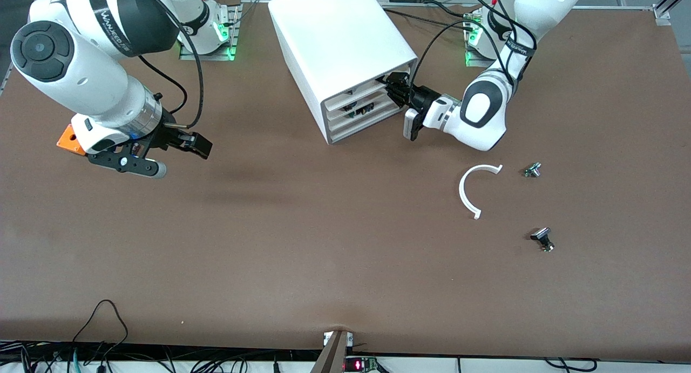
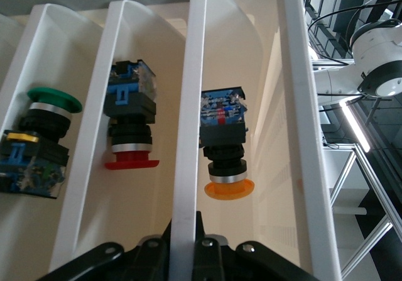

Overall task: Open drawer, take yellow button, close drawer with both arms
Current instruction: 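Pull the drawer open with the left gripper while the right gripper approaches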

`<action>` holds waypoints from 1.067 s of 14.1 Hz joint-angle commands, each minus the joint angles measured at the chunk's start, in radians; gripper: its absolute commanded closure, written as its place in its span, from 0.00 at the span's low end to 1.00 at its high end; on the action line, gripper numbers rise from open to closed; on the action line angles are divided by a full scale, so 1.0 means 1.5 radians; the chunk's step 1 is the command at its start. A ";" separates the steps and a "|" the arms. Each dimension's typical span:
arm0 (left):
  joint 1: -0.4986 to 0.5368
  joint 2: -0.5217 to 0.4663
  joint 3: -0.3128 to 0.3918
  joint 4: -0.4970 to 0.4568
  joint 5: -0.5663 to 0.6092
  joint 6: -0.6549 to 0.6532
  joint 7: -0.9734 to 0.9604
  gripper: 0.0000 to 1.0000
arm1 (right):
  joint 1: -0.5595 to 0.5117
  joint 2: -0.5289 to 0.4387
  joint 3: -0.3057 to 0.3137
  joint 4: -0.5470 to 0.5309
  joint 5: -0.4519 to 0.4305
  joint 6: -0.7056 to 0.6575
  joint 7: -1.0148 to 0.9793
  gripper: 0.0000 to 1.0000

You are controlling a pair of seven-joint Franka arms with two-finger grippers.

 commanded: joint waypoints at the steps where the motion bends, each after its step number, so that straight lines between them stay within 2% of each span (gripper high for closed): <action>1: 0.003 -0.014 0.002 -0.013 -0.017 0.010 0.014 1.00 | -0.002 0.007 0.001 0.016 0.005 -0.007 -0.003 0.01; 4: 0.007 -0.001 0.009 0.004 -0.012 0.010 0.011 1.00 | 0.000 0.007 0.001 0.016 0.005 -0.006 0.007 0.01; 9: 0.070 0.071 0.008 0.117 0.055 0.004 0.003 1.00 | 0.004 0.008 0.002 0.029 0.005 -0.006 0.012 0.01; 13: 0.114 0.135 0.008 0.194 0.065 -0.019 0.005 1.00 | 0.004 0.015 0.002 0.030 0.004 -0.005 0.013 0.01; 15: 0.116 0.147 0.010 0.203 0.065 -0.033 0.006 1.00 | 0.009 0.023 0.003 0.031 0.003 -0.005 0.015 0.01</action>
